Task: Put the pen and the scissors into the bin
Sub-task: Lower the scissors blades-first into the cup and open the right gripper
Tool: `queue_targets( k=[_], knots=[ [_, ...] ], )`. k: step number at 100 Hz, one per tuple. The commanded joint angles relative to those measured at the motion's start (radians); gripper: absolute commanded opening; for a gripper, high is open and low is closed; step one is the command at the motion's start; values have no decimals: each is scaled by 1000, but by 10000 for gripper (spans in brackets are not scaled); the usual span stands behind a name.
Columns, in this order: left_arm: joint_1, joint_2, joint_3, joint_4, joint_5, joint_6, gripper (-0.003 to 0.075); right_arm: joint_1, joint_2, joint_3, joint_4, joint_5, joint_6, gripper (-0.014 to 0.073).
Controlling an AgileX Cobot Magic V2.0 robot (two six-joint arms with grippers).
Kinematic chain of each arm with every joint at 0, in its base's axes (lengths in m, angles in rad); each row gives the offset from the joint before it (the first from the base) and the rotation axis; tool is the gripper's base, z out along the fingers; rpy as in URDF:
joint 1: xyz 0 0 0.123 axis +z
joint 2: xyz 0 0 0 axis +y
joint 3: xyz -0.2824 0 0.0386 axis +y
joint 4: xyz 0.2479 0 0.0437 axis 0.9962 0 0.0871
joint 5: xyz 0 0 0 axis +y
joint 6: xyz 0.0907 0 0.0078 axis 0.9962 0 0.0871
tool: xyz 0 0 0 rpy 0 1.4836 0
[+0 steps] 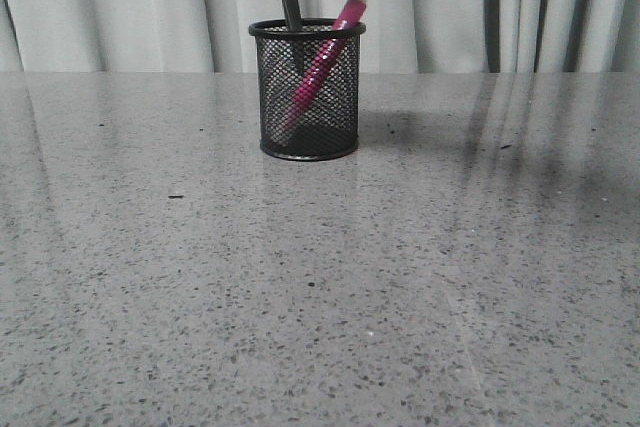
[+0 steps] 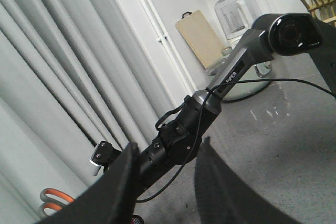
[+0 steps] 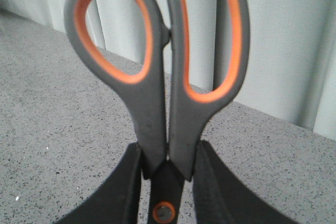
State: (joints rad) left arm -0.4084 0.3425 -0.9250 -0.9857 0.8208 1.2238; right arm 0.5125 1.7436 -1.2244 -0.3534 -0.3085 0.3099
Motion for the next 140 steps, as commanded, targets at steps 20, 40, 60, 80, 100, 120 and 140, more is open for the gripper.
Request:
queue_targets(
  k=[20,40,60,80,100,120,140],
  knots=[
    [-7,25,-20,-48,-65,-8,221,-38,-55,78,-4,-242,-11,-50],
    [-7,25,-20,-48,-65,-8,221,-65,-55,150,27,-381,-11,-50],
    [-7,25,-20,-48,-65,-8,221,-65,-55,169,29,-334,-11,-59],
    [-7,25,-20,-48,-70,-8,221,-65,-55,169,29,-279,-11,-55],
    [-7,25,-20,-48,-80,-8,221,-65,-55,169,12,-298,-11,-16],
    [-7,25,-20,-48,-80,-8,221,-65,-55,169,9,-345,-11,141],
    [-7,25,-20,-48,-80,-8,221,-65,-57,169,9,-344,-11,324]
  ],
)
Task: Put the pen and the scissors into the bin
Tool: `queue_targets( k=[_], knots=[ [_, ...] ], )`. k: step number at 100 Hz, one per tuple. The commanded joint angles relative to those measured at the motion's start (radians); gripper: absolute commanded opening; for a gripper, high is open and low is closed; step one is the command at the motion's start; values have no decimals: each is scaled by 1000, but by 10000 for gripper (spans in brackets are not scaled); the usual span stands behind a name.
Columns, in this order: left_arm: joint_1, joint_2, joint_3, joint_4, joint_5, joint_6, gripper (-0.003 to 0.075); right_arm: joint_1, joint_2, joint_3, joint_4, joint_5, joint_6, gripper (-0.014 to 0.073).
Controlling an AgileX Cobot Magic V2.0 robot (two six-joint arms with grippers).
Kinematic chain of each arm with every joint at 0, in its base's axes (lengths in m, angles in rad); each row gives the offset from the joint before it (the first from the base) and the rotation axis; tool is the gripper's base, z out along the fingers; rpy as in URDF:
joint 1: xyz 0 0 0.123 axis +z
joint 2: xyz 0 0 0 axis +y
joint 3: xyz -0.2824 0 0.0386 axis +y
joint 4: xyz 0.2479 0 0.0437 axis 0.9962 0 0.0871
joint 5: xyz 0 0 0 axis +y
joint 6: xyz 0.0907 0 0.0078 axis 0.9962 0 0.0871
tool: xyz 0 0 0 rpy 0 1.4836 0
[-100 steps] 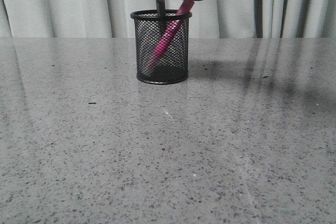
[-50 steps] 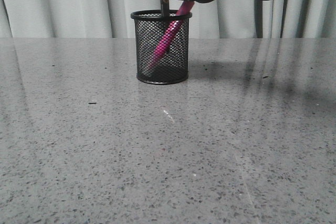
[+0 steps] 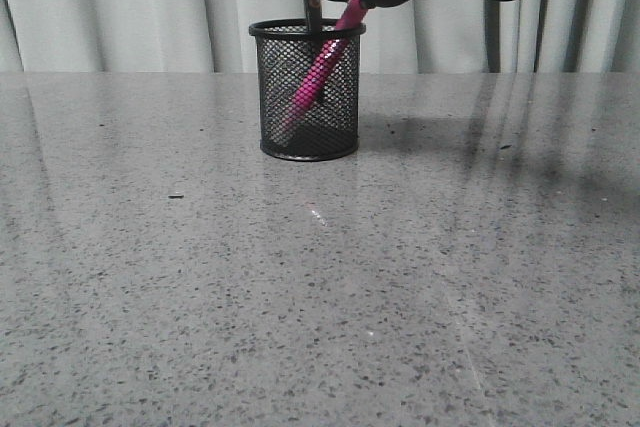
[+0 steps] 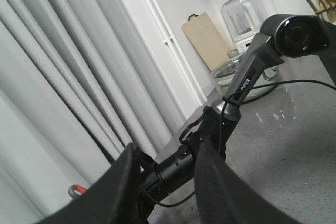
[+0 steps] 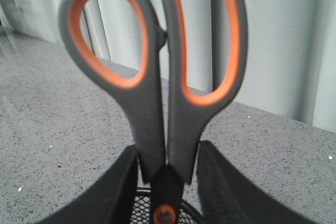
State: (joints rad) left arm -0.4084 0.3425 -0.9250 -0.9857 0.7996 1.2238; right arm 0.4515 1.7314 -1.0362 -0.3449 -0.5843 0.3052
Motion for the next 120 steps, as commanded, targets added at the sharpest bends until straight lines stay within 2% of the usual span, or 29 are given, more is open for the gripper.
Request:
queue_targets(
  k=[1,12,38,46,50,55,65,73,83,94,109,120],
  knots=[
    [-7,25,-20,-48,-59,-8,221,-4,-44,-19,1,-68,-6,329],
    [-7,25,-20,-48,-59,-8,221,-4,-47,-19,1,-71,-6,379],
    [-7,25,-20,-45,-65,-11,218,-4,-119,-19,1,-140,-6,378],
    [-7,16,-20,3,-107,-84,169,-4,-185,-19,1,-136,-6,348],
    [-7,2,-20,71,-137,-161,134,-4,-227,-19,-4,-122,-6,297],
    [-7,-23,-20,187,-175,-275,97,-4,-286,-19,-32,-81,-6,199],
    [-7,-93,1,446,-185,-538,49,0,-426,-15,-119,86,-6,-75],
    [-7,-146,30,618,-132,-713,31,11,-546,10,-141,218,-4,-65],
    [-7,-204,69,704,-31,-836,-8,30,-720,77,-159,398,-4,-65],
    [-7,-255,130,698,-3,-874,-20,48,-906,196,-184,531,-4,-65],
    [-7,-294,218,671,-53,-892,-20,59,-1187,413,-178,705,-4,-65],
    [-7,-294,275,655,-94,-892,-20,59,-1391,541,-150,782,-4,-67]
  ],
)
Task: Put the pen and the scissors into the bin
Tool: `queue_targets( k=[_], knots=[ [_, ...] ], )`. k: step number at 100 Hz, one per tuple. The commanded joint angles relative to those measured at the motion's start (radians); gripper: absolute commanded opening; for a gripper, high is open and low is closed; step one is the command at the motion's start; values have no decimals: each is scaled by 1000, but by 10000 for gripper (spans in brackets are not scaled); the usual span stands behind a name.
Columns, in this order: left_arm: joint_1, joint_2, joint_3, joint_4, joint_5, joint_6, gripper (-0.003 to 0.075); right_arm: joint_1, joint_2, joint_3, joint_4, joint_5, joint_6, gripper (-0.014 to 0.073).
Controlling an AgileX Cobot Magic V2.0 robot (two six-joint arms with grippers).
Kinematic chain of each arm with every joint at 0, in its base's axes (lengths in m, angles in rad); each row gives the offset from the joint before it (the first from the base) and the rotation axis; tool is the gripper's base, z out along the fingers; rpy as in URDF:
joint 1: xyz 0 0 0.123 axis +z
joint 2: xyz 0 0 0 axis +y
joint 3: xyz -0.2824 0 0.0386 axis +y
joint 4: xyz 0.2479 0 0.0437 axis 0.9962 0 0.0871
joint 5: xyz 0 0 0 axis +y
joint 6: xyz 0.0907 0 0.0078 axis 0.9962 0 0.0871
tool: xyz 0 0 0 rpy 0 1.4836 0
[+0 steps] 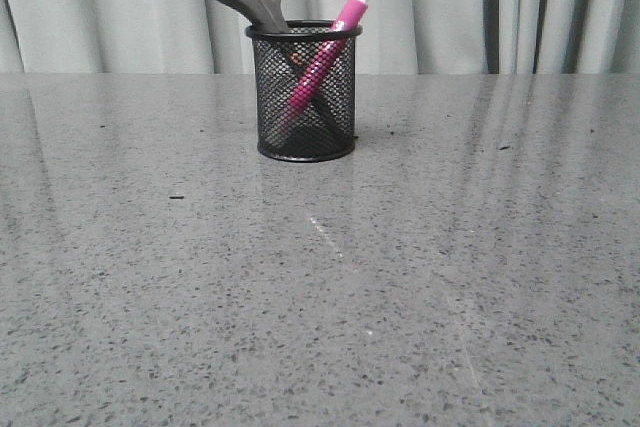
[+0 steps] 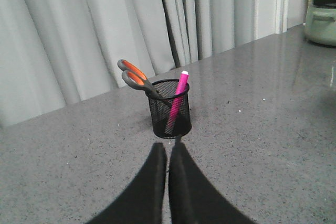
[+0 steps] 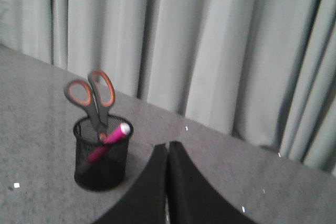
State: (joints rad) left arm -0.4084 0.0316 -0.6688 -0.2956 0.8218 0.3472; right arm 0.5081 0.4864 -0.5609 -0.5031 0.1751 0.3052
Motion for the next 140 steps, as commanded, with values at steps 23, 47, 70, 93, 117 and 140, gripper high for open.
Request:
queue_targets(
  k=[23,47,70,93,117,140],
  knots=[
    [-7,17,78,-87,-175,-15,-20,3,-412,167,9,174,-4,-66],
    [-7,17,78,-87,-165,-15,-20,3,-461,167,9,194,-4,-66],
    [-7,17,78,-87,-165,-15,-20,3,-461,167,9,194,-4,-66],
    [-7,17,94,-87,-171,-15,-20,3,-461,167,9,194,-4,-66],
    [50,17,189,70,-303,-8,-20,3,-461,167,9,194,-4,-66],
    [254,17,522,90,-760,-57,-20,3,-461,167,9,194,-4,-66]
  ],
)
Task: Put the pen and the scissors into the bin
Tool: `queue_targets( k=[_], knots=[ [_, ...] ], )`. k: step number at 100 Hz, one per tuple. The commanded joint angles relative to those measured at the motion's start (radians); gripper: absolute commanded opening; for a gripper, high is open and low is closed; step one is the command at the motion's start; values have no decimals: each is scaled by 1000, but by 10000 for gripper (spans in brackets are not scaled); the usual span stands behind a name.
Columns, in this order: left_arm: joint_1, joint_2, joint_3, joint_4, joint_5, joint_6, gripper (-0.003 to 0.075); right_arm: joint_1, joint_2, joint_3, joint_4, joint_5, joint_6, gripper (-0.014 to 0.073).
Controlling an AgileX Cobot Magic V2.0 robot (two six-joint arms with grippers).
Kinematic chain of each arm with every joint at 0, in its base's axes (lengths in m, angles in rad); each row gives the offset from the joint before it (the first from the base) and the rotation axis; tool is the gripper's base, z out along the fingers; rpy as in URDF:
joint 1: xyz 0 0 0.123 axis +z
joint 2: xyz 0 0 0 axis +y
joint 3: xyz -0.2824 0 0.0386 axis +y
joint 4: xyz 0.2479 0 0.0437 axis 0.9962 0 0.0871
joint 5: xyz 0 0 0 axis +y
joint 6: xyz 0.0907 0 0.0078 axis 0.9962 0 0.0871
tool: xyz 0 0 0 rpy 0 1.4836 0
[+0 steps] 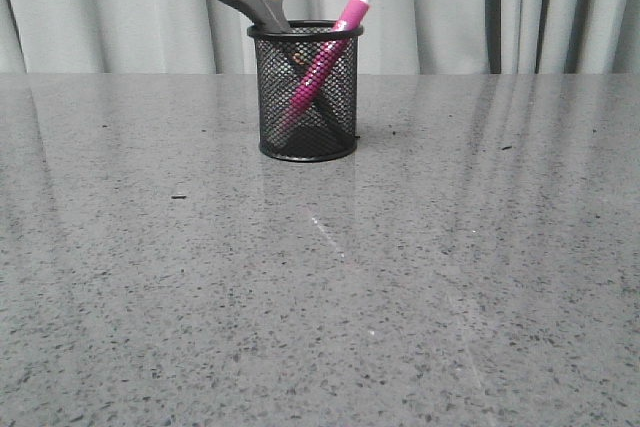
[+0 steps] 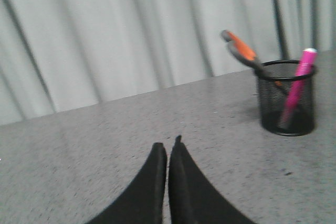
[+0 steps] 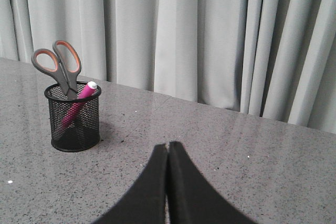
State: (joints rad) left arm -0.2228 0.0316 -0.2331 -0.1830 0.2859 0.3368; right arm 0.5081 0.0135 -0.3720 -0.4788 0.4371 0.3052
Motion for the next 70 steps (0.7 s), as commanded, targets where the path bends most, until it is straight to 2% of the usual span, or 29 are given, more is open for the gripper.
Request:
queue_targets(
  k=[1,12,22,45,70],
  knots=[
    [75,17,95,-22,-229,-63,-20,3,12,-22,-16,-68,-4,-66],
    [145,15,197,-22,-204,-205,-20,3,12,-22,-16,-68,-4,-66],
    [162,-3,256,-22,-184,-273,-20,3,12,-22,-16,-68,-4,-66],
    [162,-67,261,15,6,-280,-20,3,12,-22,-16,-68,-4,-66],
    [162,-67,261,5,6,-282,-20,3,12,-22,-16,-68,-4,-66]
  ],
)
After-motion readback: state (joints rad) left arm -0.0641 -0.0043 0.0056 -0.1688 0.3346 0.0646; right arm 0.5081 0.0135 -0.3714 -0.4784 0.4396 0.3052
